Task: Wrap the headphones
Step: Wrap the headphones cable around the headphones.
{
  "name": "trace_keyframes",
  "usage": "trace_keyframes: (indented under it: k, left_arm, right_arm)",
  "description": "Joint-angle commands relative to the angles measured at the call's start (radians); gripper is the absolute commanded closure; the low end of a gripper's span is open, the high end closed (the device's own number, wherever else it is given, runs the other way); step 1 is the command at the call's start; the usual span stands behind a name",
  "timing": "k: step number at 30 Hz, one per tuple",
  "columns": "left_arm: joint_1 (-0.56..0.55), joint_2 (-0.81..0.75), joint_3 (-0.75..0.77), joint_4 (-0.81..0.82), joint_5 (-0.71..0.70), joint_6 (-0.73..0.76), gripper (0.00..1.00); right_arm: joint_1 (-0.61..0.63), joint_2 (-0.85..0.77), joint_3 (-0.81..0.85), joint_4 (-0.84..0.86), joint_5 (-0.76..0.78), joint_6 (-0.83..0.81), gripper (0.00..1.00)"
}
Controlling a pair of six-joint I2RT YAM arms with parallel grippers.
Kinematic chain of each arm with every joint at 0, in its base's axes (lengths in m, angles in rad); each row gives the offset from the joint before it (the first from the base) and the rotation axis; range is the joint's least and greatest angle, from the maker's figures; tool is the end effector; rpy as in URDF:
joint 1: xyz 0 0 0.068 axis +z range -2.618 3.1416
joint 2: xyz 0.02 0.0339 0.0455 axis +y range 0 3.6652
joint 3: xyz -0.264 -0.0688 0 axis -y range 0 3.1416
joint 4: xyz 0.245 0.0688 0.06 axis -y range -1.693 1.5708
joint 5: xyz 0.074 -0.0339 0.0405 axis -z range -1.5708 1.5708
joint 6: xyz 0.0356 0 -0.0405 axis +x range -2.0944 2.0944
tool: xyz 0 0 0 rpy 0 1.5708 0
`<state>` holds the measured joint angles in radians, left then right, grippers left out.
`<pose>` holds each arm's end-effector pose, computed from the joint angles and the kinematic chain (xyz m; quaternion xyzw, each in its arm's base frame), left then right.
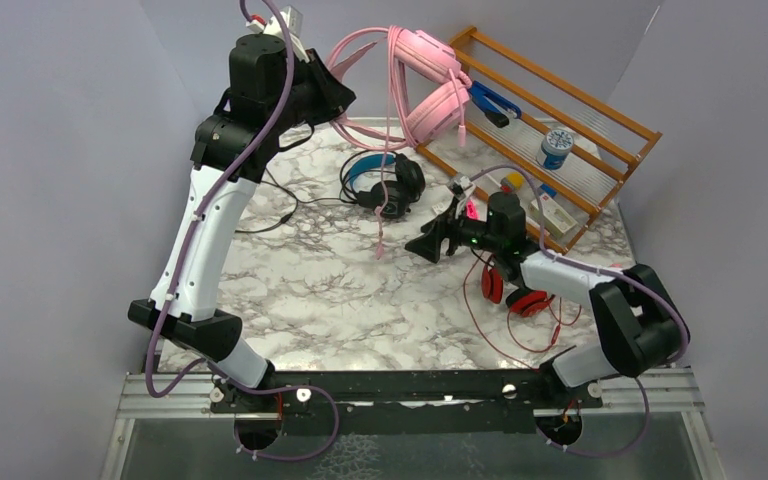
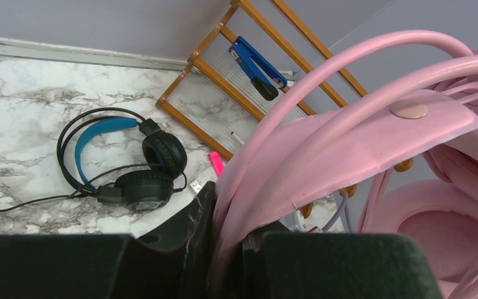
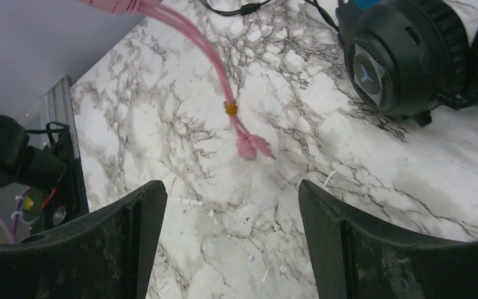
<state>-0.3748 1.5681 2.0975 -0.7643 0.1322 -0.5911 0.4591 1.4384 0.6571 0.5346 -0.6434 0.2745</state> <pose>0.2837 -0.1167 0.5276 -0.0439 0.7832 -0.3329 0.5233 0.2601 0.1524 0.2202 -0.2625 0.7272 0.4419 0.4550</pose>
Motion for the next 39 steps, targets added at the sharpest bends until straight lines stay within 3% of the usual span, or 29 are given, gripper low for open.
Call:
trace_keyframes:
  k: [1, 6, 13, 22, 30, 35, 39]
  left_arm:
    - [0.004, -0.054, 0.039, 0.093, 0.049, -0.055, 1.00]
    - [0.005, -0.048, 0.053, 0.087, 0.053, -0.055, 1.00]
    - [0.005, -0.040, 0.056, 0.086, 0.063, -0.062, 1.00]
    - [0.005, -0.045, 0.054, 0.086, 0.076, -0.071, 1.00]
    - [0.005, -0.052, 0.051, 0.086, 0.079, -0.071, 1.00]
    - [0.005, -0.051, 0.053, 0.084, 0.081, -0.072, 1.00]
    - [0.005, -0.054, 0.050, 0.083, 0.081, -0.068, 1.00]
  right_arm:
    - [0.009, 0.103, 0.013, 0.153, -0.133, -0.024, 0.18]
    - [0.024, 0.209, 0.018, 0.337, -0.152, 0.041, 0.17]
    - [0.052, 0.318, 0.071, 0.417, -0.142, 0.078, 0.17]
    - [0.086, 0.478, 0.118, 0.632, -0.207, 0.230, 0.32]
    - [0.119, 0.522, 0.155, 0.667, -0.198, 0.254, 0.35]
    - [0.139, 0.546, 0.174, 0.678, -0.187, 0.261, 0.30]
    - [0.141, 0.546, 0.169, 0.678, -0.179, 0.269, 0.38]
